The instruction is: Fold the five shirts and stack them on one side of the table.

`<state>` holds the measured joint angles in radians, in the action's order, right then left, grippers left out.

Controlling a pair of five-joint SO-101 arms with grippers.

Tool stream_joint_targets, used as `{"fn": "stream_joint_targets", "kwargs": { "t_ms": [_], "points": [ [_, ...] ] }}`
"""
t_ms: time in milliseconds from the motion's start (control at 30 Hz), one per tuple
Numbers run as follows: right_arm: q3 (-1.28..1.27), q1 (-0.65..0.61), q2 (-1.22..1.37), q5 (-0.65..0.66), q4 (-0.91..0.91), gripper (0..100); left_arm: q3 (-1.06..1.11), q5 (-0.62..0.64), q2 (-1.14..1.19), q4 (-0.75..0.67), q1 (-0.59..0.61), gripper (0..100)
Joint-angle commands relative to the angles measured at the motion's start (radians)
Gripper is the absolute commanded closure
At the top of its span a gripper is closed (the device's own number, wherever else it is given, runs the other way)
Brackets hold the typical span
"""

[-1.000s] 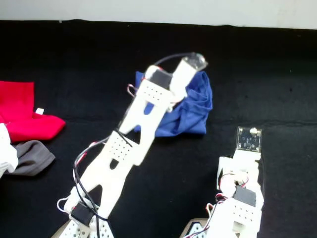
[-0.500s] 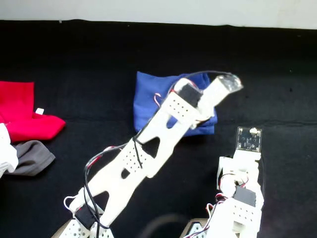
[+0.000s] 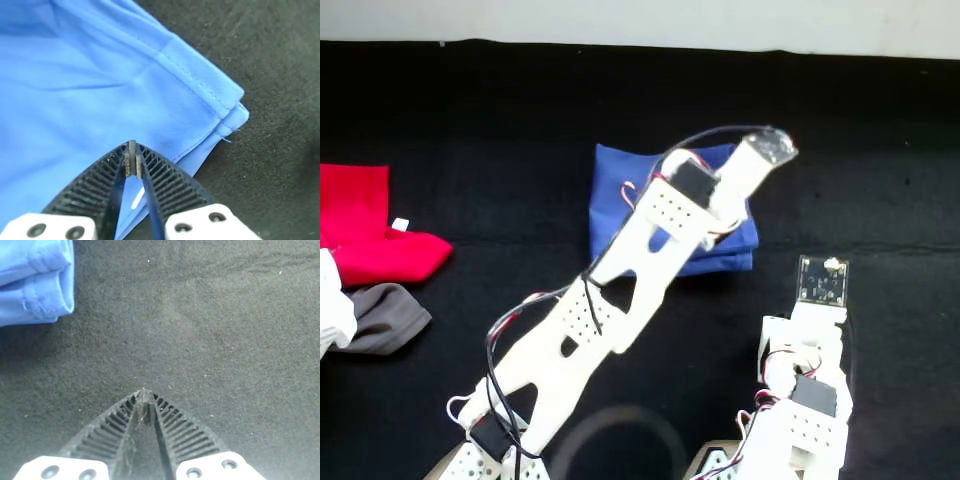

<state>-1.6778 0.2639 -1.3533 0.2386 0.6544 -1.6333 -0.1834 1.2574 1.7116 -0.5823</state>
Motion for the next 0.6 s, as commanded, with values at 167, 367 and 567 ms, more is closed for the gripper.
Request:
{"fn": "stream_joint_targets", "kwargs": {
  "t_ms": [167, 367, 567],
  "points": [
    [-0.061, -0.007, -0.016, 0.009, 0.007, 99.3, -0.030, 0.020, -0.068, 0.054, -0.024, 99],
    [-0.061, -0.007, -0.016, 0.009, 0.007, 99.3, -0.007, 0.021, -0.280, 0.057, 0.079, 99],
    [-0.062, -0.007, -0.016, 0.009, 0.007, 99.3, 0.349, 0.021, -0.478, 0.058, 0.162, 99]
  ]
}}
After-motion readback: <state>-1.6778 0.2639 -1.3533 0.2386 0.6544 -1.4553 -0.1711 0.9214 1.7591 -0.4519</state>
